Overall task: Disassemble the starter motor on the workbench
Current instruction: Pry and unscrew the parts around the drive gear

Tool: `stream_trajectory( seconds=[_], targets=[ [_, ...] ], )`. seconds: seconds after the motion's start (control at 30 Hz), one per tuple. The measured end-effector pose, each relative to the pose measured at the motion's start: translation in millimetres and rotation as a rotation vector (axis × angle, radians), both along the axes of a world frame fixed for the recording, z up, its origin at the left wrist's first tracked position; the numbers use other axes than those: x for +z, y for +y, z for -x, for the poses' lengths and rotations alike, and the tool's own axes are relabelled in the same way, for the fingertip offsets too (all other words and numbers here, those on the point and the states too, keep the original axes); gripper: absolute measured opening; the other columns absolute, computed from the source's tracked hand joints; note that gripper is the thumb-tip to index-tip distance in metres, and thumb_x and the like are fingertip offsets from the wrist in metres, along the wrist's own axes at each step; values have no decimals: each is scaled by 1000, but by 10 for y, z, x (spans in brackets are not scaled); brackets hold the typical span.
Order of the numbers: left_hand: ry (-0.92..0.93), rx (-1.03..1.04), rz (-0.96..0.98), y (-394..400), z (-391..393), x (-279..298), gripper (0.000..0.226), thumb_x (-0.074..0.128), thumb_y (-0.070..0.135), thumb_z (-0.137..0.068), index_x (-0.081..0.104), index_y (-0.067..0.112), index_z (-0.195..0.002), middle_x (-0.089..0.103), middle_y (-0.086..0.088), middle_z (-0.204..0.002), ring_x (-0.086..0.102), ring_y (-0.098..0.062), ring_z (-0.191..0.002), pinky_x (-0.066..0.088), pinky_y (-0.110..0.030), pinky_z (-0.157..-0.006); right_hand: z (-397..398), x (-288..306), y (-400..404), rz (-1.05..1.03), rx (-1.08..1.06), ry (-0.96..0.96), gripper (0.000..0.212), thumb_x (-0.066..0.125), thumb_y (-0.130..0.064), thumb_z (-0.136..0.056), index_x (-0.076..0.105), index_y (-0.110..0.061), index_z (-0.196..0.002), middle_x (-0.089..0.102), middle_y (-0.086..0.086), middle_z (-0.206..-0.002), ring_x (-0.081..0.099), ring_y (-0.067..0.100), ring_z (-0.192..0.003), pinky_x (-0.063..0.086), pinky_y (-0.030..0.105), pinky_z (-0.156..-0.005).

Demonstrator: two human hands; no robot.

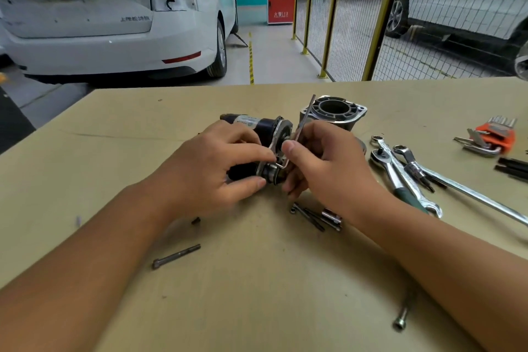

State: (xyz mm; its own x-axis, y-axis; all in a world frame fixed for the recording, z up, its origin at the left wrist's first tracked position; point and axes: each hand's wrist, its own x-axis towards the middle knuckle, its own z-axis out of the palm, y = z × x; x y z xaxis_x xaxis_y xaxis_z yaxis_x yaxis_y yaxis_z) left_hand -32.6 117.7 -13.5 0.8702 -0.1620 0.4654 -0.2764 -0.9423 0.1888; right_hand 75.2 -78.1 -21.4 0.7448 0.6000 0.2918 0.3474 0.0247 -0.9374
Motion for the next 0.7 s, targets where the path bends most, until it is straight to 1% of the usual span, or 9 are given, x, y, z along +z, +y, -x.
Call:
stream_trajectory(
  seconds=[0.13,0.27,0.37,0.43,0.53,0.7],
  targets=[
    [2,5,-31,-19,0,1,38,66,46,-91,73,28,-124,63,4,-117,57,-22,-104,52,-50,-85,12,27,0,3,11,36,15,63,-14,-100,58,-1,-93,66,18,-64,69,35,-52,59,50,-47],
    [0,3,17,-8,-3,-12,37,73,41,-89,72,31,-124,61,7,-116,56,-20,-106,50,-45,-91,12,38,31,3,-9,61,15,64,-12,-99,58,1,-95,66,24,-69,70,35,-54,59,49,-47],
    [1,2,56,-4,-12,-35,37,74,41,-88,71,33,-124,60,10,-117,55,-18,-107,48,-40,-94,-19,33,65,-13,-41,68,13,65,-11,-98,59,-2,-91,65,18,-65,70,34,-52,58,44,-46],
    [-3,7,84,0,-15,-54,38,73,44,-87,70,35,-124,59,13,-117,54,-16,-108,46,-36,-94,-51,34,78,13,-37,31,11,65,-11,-98,60,-6,-89,66,11,-60,69,32,-50,57,41,-45],
    [3,10,126,7,-15,-66,41,69,50,-87,68,40,-126,59,15,-118,54,-14,-111,45,-35,-95,-73,37,76,41,-9,-15,10,64,-10,-99,62,-7,-89,66,11,-59,69,30,-49,57,40,-45],
    [22,13,150,12,-8,-58,40,68,53,-86,66,44,-125,59,16,-117,53,-12,-110,45,-34,-94,-38,56,100,71,-52,-42,12,66,-13,-98,63,-8,-87,66,10,-56,69,26,-47,56,36,-42]
  ],
)
